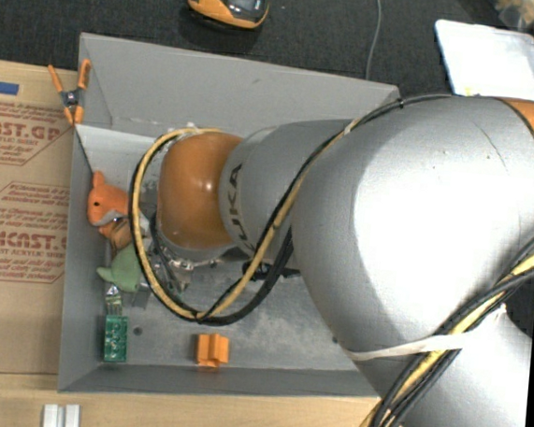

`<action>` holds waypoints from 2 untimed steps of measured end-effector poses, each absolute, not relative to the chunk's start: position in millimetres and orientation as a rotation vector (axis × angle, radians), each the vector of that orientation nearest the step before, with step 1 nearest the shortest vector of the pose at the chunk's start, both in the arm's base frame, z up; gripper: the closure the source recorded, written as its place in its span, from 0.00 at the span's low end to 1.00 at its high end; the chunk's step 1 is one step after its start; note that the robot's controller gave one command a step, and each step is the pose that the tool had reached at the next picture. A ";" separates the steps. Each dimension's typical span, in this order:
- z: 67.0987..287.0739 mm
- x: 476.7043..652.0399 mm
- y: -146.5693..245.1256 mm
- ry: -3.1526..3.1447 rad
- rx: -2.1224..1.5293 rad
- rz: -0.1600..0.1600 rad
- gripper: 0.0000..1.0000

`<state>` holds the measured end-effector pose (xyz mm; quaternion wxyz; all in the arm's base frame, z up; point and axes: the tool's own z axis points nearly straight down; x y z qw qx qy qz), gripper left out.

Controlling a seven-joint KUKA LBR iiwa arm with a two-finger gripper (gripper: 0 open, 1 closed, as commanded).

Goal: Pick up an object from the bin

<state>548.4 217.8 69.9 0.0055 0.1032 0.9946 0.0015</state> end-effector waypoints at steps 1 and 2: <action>69.9 548.4 217.9 3.114 0.323 0.005 1.00; 84.2 548.0 197.0 3.132 -0.053 0.002 1.00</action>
Offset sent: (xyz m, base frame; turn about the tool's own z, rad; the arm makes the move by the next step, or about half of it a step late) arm 0.0012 -0.0343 0.0235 -0.3559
